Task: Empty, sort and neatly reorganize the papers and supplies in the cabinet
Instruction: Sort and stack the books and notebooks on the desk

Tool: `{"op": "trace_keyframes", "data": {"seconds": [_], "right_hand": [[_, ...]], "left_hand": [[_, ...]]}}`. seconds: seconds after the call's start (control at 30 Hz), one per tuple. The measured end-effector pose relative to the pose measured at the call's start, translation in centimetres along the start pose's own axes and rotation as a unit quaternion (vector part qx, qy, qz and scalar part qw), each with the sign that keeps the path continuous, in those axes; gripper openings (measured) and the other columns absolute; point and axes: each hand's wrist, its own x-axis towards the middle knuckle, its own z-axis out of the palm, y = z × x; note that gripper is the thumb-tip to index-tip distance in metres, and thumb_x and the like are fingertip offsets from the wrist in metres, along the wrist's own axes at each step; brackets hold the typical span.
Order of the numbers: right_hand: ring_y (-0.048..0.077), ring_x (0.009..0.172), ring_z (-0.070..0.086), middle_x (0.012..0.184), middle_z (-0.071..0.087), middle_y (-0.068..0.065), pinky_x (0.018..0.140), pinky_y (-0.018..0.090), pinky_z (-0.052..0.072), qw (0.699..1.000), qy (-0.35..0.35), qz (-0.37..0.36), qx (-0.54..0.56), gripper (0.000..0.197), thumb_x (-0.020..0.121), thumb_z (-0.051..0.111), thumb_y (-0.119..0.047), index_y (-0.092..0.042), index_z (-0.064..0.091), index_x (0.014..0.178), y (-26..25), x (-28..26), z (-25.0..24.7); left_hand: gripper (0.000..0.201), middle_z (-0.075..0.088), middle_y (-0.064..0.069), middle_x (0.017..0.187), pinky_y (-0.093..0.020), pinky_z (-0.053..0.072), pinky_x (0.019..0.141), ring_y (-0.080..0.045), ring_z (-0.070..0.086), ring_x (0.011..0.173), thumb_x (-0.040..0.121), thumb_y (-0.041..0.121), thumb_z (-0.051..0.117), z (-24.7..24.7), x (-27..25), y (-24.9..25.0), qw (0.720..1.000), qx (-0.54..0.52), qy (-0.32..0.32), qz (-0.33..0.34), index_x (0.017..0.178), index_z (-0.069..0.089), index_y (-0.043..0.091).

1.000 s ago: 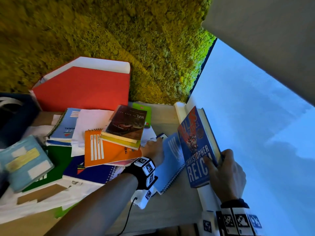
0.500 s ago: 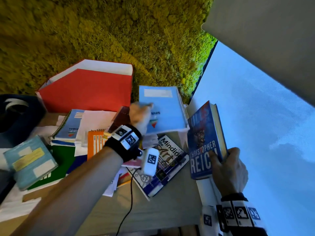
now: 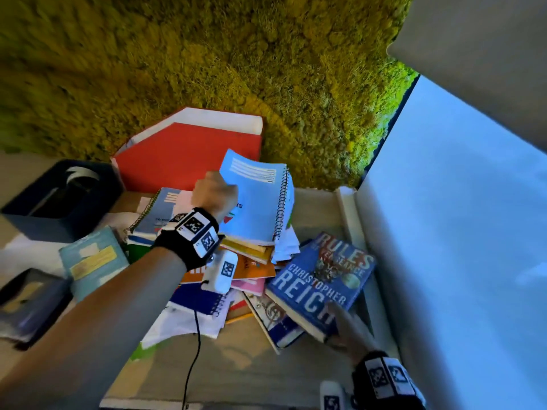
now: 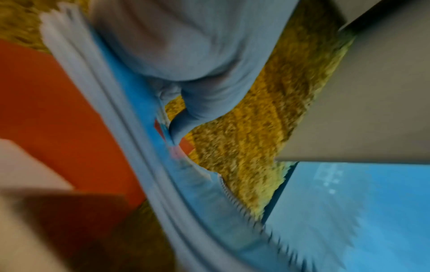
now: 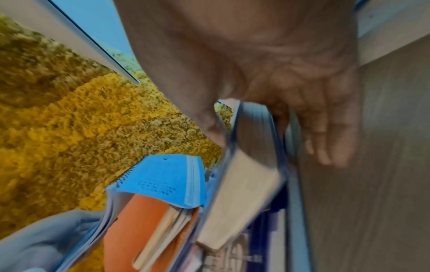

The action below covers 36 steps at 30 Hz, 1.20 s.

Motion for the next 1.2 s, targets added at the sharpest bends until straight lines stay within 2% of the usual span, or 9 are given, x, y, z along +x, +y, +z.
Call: {"op": "trace_keyframes", "data": {"seconds": [0.13,0.27,0.4,0.57,0.73,0.87,1.0,1.1,1.2], "right_hand": [[0.032,0.078,0.069,0.091,0.071,0.015,0.072,0.04,0.056,0.999,-0.003,0.027,0.022,0.041,0.083,0.072,-0.034,-0.004,0.063,0.11,0.5,1.1,-0.3],[0.035,0.082,0.072,0.094,0.073,0.018,0.076,0.048,0.057,0.987,-0.001,0.035,0.159,0.044,0.079,0.074,-0.036,-0.01,0.063,0.112,-1.5,1.9,-0.2],[0.033,0.065,0.071,0.082,0.073,0.02,0.057,0.041,0.057,0.956,-0.048,0.043,0.286,0.031,0.09,0.059,-0.032,-0.004,0.063,0.102,-3.0,2.6,-0.3],[0.035,0.07,0.071,0.092,0.072,0.023,0.061,0.044,0.057,0.965,-0.035,0.04,0.257,0.036,0.079,0.07,-0.023,-0.006,0.061,0.11,-4.3,3.5,-0.2],[0.037,0.073,0.07,0.091,0.071,0.024,0.068,0.049,0.056,0.972,-0.033,0.027,0.232,0.062,0.05,0.086,-0.016,-0.004,0.058,0.105,-5.5,3.8,0.0],[0.029,0.056,0.067,0.073,0.07,0.018,0.064,0.042,0.056,0.984,-0.005,-0.012,0.178,0.023,0.075,0.07,-0.008,-0.002,0.058,0.094,-8.6,2.9,-0.2],[0.024,0.051,0.067,0.07,0.07,0.019,0.05,0.031,0.055,0.988,0.081,-0.094,0.09,0.029,0.074,0.07,-0.007,0.007,0.062,0.098,-13.2,2.1,-1.5],[0.027,0.074,0.068,0.083,0.07,0.016,0.067,0.035,0.058,0.971,0.163,-0.167,-0.059,0.04,0.072,0.071,-0.031,-0.002,0.053,0.094,-16.4,0.8,-2.3],[0.035,0.088,0.057,0.093,0.056,0.014,0.073,0.039,0.045,0.9,0.264,-0.194,-0.288,0.049,0.074,0.074,-0.037,-0.007,0.044,0.098,-18.5,-0.6,-2.5]], "left_hand": [[0.034,0.068,-0.022,0.112,-0.037,0.051,0.083,-0.038,0.063,0.105,0.087,0.025,0.064,2.1,-0.2,-2.8,0.997,-0.023,-0.021,-0.076,0.106,0.064,-0.003],[0.044,0.071,-0.017,0.104,-0.048,0.059,0.078,-0.034,0.069,0.09,0.066,0.032,0.073,3.5,1.6,-5.3,0.975,-0.158,-0.026,-0.152,0.098,0.067,0.002],[0.033,0.071,-0.022,0.092,-0.058,0.058,0.058,-0.035,0.072,0.075,0.061,0.03,0.067,3.7,5.5,-8.1,0.938,-0.288,0.003,-0.192,0.083,0.066,0.005],[0.002,0.056,-0.012,0.067,-0.017,0.037,0.03,-0.011,0.052,0.031,0.09,0.011,0.064,-1.5,3.1,-2.2,0.926,-0.357,-0.01,-0.124,0.09,0.063,0.009],[0.01,0.062,-0.006,0.076,-0.025,0.047,0.051,-0.015,0.06,0.056,0.085,0.008,0.068,-4.9,4.6,1.6,0.912,-0.408,0.0,-0.038,0.083,0.06,0.013],[0.022,0.054,-0.007,0.071,-0.032,0.036,0.057,-0.015,0.049,0.064,0.076,0.026,0.065,-7.5,5.9,4.9,0.933,-0.321,-0.017,0.164,0.076,0.062,0.004],[0.032,0.06,-0.006,0.068,-0.042,0.044,0.056,-0.023,0.057,0.065,0.082,0.039,0.055,-9.1,6.1,6.1,0.937,-0.075,-0.027,0.341,0.084,0.062,0.007],[0.019,0.067,-0.011,0.074,-0.035,0.045,0.06,-0.029,0.064,0.074,0.089,0.03,0.059,-7.1,5.6,4.9,0.927,0.049,-0.052,0.368,0.084,0.065,0.013],[0.021,0.066,-0.012,0.076,-0.038,0.05,0.063,-0.034,0.065,0.079,0.091,0.026,0.058,-3.0,5.6,1.4,0.936,0.132,-0.091,0.314,0.078,0.056,0.01]]}}
